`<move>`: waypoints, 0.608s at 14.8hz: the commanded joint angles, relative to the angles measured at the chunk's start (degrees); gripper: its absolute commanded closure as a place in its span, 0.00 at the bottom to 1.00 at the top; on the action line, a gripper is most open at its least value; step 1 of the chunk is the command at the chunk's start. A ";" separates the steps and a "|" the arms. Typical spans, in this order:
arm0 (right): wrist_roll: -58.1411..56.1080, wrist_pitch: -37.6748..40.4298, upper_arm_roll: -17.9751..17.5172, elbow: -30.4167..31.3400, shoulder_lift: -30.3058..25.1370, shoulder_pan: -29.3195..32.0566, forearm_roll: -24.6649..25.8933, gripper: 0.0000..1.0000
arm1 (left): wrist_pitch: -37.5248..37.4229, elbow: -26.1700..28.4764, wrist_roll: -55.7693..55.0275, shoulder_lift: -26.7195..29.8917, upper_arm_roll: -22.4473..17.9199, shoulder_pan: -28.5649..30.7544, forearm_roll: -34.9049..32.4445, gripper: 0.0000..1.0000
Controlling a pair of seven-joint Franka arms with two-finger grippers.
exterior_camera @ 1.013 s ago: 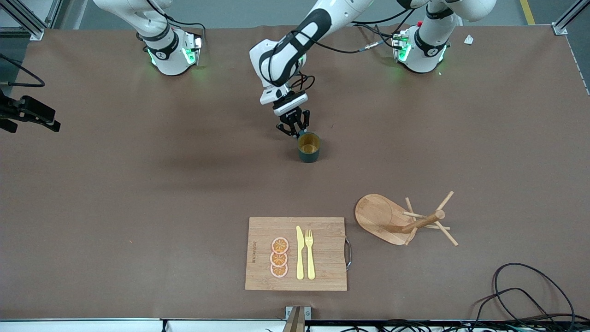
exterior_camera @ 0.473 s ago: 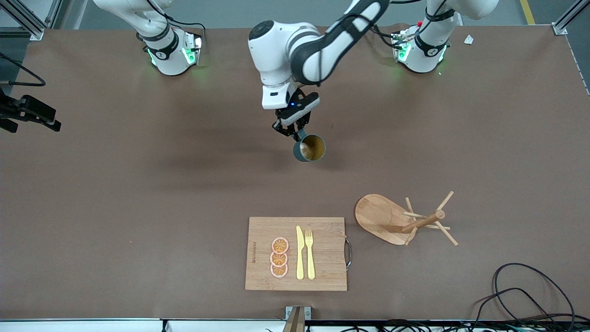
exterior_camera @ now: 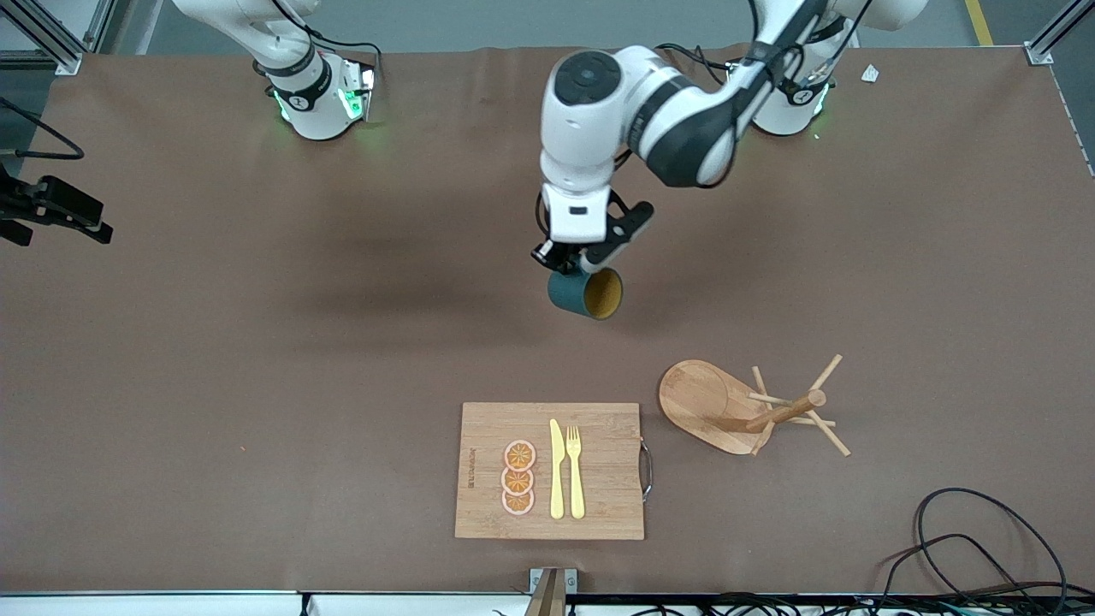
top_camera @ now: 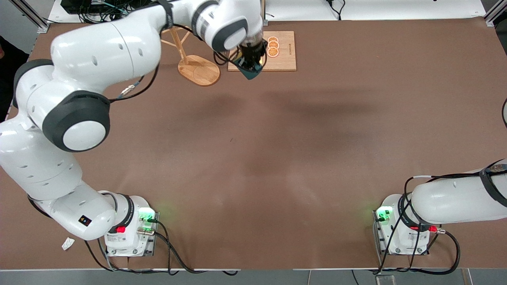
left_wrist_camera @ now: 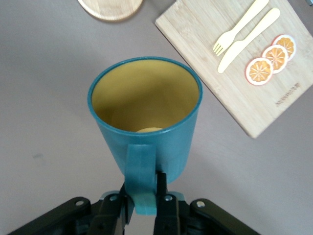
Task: Pass cup and hang on rack
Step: 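Grasp the mug handle with the left gripper and lift, then carry the mug with the left gripper to the wooden rack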
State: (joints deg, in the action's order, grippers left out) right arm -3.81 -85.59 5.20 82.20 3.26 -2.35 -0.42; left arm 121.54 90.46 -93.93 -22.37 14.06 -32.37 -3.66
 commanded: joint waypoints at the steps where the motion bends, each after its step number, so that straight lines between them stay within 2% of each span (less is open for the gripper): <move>1: -0.23 -0.28 -0.72 1.12 -1.59 0.77 -0.02 0.00 | 0.02 -2.12 6.45 0.58 0.53 4.67 9.77 0.99; 6: 0.03 -0.19 -0.72 1.03 -1.59 0.68 -0.10 0.00 | 0.02 -2.66 20.16 1.28 0.53 13.11 29.46 0.99; 9: 0.03 -0.19 -0.72 1.12 -1.59 0.68 -0.10 0.00 | -0.86 -2.66 26.59 1.28 0.53 17.77 38.43 0.99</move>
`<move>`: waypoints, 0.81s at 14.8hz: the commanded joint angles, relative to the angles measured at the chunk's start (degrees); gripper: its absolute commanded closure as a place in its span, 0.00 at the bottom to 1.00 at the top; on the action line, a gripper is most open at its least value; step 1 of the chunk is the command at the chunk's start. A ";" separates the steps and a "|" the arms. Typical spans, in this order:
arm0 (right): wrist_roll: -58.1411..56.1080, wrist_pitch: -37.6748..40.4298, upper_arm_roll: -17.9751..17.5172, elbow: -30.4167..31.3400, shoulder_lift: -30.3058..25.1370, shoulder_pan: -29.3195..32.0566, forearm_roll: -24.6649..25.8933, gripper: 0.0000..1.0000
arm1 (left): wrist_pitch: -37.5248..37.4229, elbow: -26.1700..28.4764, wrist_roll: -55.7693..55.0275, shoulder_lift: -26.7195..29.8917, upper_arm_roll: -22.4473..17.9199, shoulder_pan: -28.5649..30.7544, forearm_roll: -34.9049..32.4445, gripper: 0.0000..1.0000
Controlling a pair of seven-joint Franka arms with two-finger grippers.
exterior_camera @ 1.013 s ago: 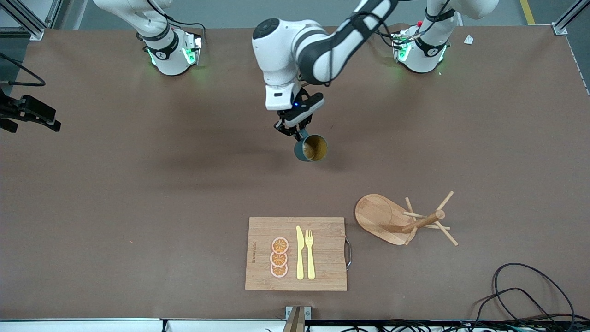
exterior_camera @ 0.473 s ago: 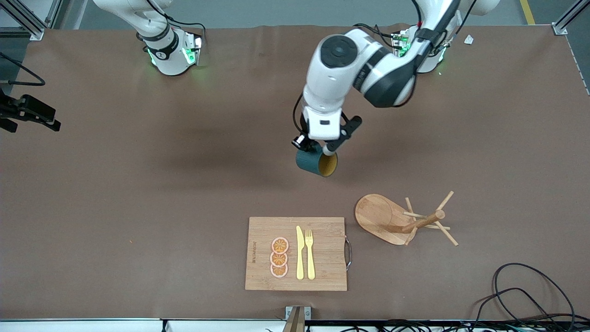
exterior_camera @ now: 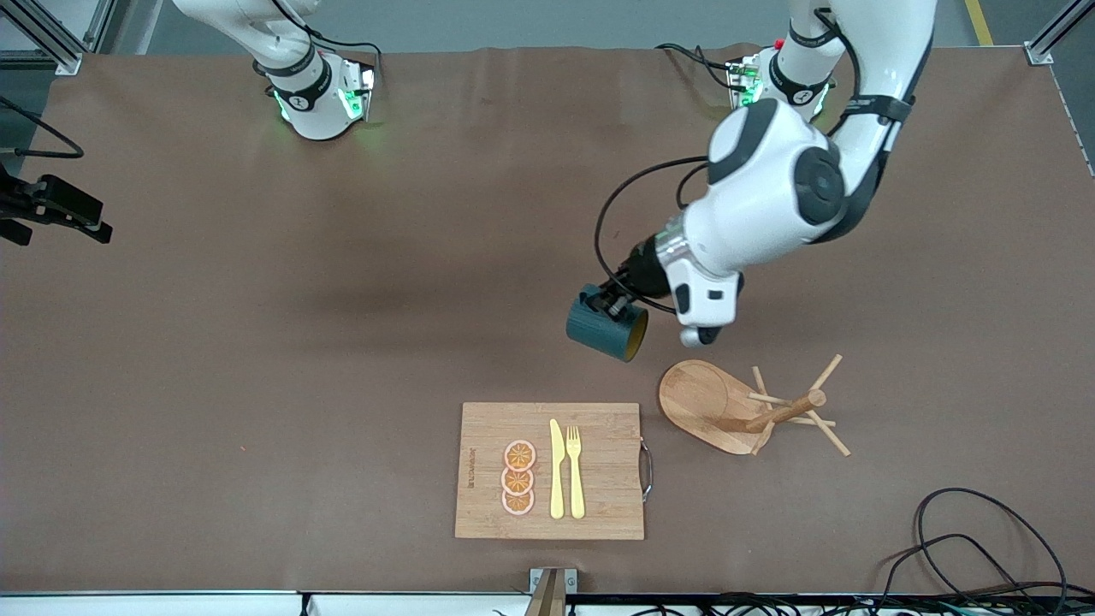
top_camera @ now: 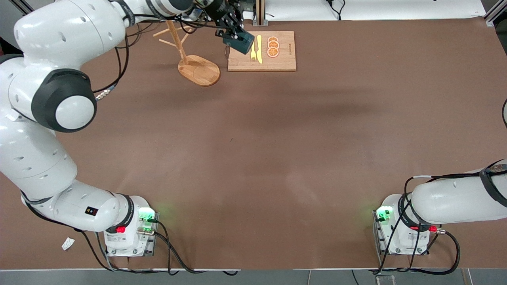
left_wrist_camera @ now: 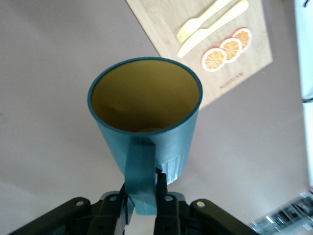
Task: Pass cup and hang on rack
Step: 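Carry the mug with the left gripper to the wooden rack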
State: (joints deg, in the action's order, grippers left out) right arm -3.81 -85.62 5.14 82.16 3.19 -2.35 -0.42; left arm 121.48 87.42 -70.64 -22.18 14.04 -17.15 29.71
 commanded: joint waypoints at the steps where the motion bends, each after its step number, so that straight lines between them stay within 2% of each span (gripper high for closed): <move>1: 0.12 -0.07 -0.66 1.07 -1.52 0.68 -0.19 0.00 | -1.94 0.38 5.75 1.09 0.55 4.39 8.75 0.99; 6: 0.03 0.28 -0.66 1.16 -1.52 0.68 -0.45 0.00 | -10.54 0.99 20.60 -0.05 0.38 14.58 22.74 0.99; 9: 0.03 0.19 -0.66 1.16 -1.52 0.68 -0.45 0.00 | -15.39 0.99 27.99 -2.42 0.38 19.25 26.27 0.99; 12: -0.05 0.28 -0.66 1.16 -1.52 0.77 -0.45 0.00 | -16.37 0.91 32.22 -4.27 0.38 21.89 27.16 0.99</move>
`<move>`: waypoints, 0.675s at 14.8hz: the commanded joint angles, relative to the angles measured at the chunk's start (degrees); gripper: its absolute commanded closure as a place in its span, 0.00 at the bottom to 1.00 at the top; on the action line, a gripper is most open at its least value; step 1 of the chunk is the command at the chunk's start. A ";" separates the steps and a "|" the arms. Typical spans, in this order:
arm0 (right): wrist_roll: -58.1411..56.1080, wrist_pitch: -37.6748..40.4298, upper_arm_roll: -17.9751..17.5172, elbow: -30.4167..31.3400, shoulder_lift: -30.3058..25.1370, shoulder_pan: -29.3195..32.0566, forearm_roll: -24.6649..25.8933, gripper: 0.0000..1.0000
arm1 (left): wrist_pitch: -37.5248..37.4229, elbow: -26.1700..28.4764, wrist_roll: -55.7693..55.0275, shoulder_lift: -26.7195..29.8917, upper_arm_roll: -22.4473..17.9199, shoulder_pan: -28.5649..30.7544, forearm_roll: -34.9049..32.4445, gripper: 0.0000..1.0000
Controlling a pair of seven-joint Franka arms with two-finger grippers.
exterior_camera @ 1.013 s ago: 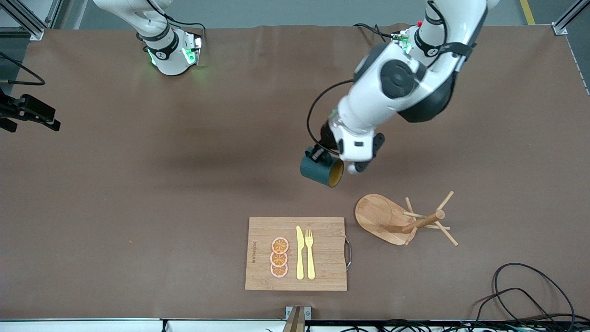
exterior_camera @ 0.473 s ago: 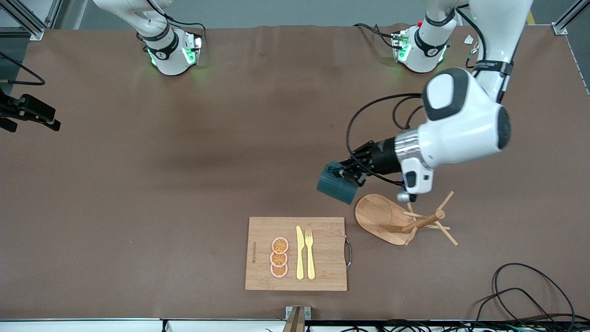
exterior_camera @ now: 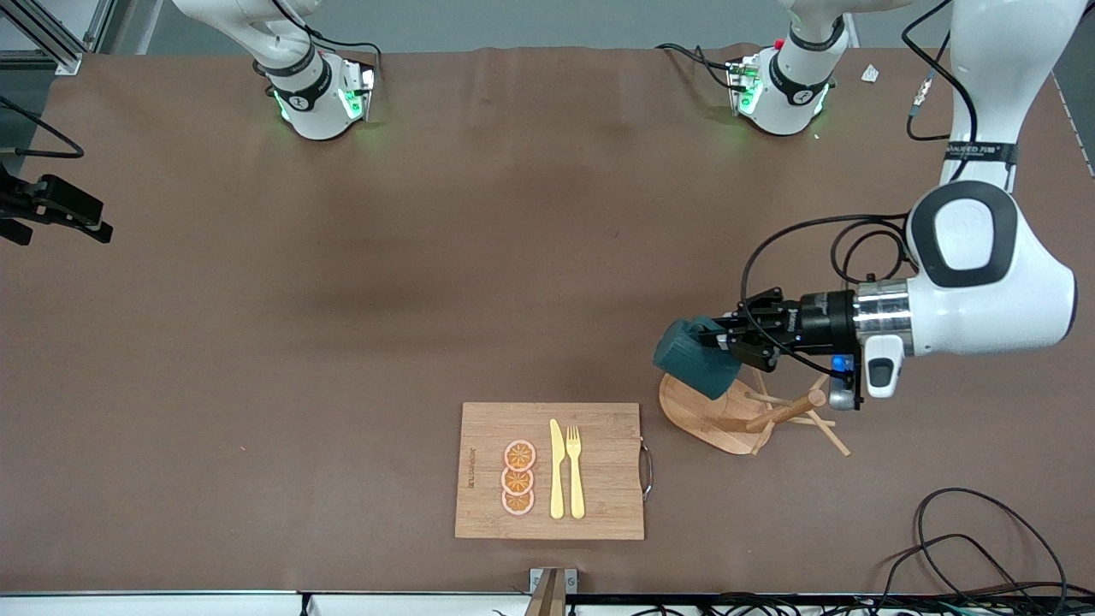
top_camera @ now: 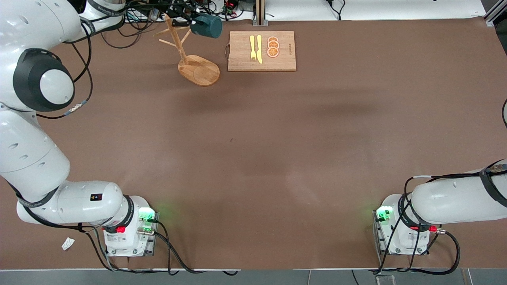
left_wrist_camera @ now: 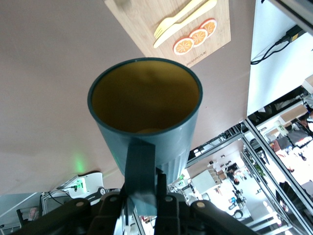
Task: Pass cup and hang on rack
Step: 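Carry the mug with the left gripper to the wooden rack, then hook the mug onto a rack peg with the left gripper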
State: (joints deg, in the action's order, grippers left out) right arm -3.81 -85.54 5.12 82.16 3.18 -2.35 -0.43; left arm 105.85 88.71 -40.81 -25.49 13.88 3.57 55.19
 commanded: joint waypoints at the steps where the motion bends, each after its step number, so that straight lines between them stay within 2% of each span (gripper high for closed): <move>1: -0.06 0.11 -0.64 1.16 -1.51 0.77 -0.45 0.00 | -0.91 -0.38 3.09 -1.14 0.53 1.79 2.11 0.99; 10: -0.41 0.20 -0.64 1.16 -1.51 0.77 -0.45 0.00 | -4.51 -0.29 12.41 -4.21 0.53 6.89 3.96 0.99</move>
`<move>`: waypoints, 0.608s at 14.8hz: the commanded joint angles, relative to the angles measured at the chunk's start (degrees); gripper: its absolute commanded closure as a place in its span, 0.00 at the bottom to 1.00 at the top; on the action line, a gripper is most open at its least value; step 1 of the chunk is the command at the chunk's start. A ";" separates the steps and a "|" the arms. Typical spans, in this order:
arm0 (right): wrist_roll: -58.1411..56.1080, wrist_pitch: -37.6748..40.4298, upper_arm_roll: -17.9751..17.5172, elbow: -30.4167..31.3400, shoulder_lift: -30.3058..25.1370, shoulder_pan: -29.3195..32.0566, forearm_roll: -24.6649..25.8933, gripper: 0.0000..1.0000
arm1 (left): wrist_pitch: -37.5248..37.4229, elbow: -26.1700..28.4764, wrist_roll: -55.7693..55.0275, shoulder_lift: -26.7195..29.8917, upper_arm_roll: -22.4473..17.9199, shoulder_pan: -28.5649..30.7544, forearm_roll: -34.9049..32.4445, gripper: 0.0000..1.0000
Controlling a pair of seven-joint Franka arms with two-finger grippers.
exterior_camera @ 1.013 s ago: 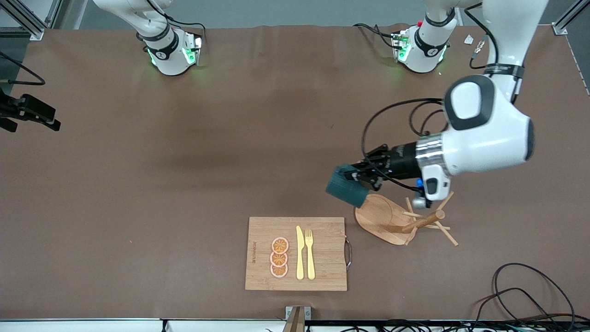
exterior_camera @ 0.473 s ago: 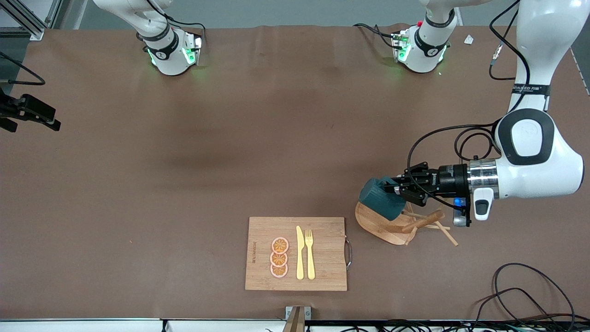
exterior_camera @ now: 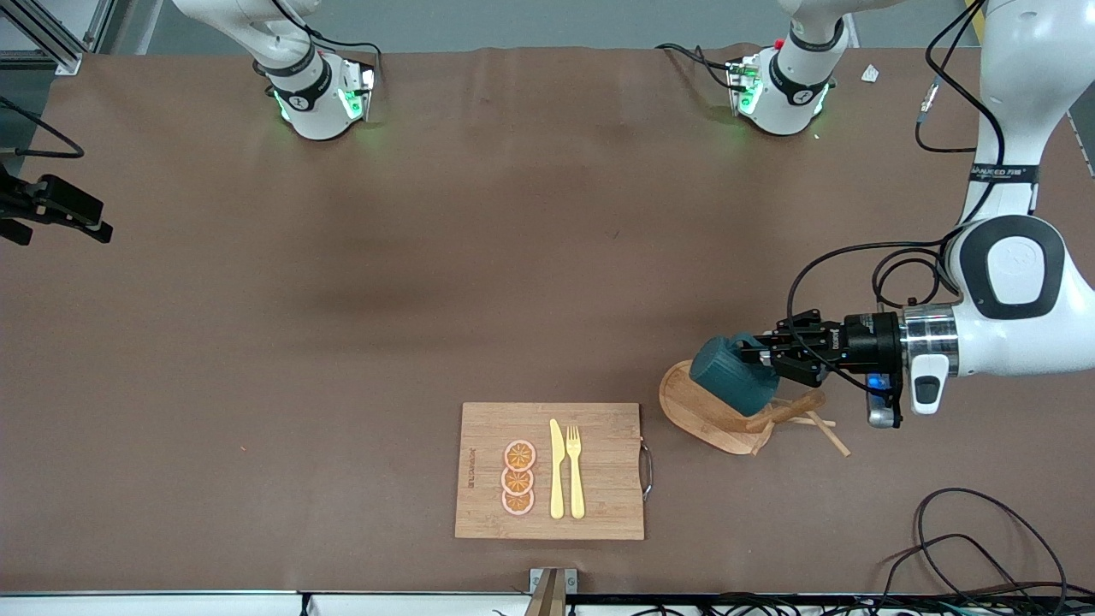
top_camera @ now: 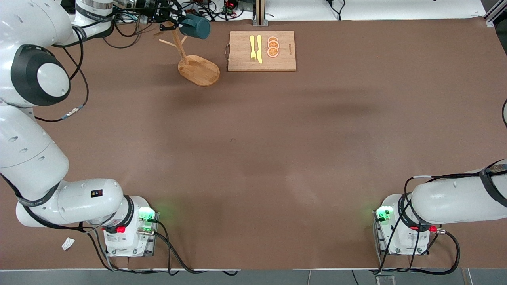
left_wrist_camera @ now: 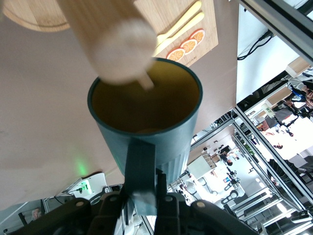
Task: Pass cup and hang on rack
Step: 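Hook the mug onto a rack peg with the left gripper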
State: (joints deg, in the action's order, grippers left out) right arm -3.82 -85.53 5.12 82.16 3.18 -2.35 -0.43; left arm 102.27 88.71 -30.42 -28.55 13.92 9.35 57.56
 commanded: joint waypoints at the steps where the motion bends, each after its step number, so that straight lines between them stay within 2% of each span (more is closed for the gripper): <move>1: -0.40 0.19 -0.64 1.16 -1.51 0.77 -0.45 0.00 | -1.11 -0.29 3.25 -1.42 0.49 1.20 1.67 0.99; 9: -0.40 0.19 -0.64 1.16 -1.51 0.77 -0.45 0.00 | -1.81 -0.21 8.71 -3.62 0.49 4.01 2.82 0.97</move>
State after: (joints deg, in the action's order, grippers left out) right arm -3.82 -85.53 5.12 82.16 3.18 -2.35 -0.43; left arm 101.42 88.71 -22.69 -32.16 13.93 12.73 58.90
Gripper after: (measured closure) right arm 0.000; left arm 0.789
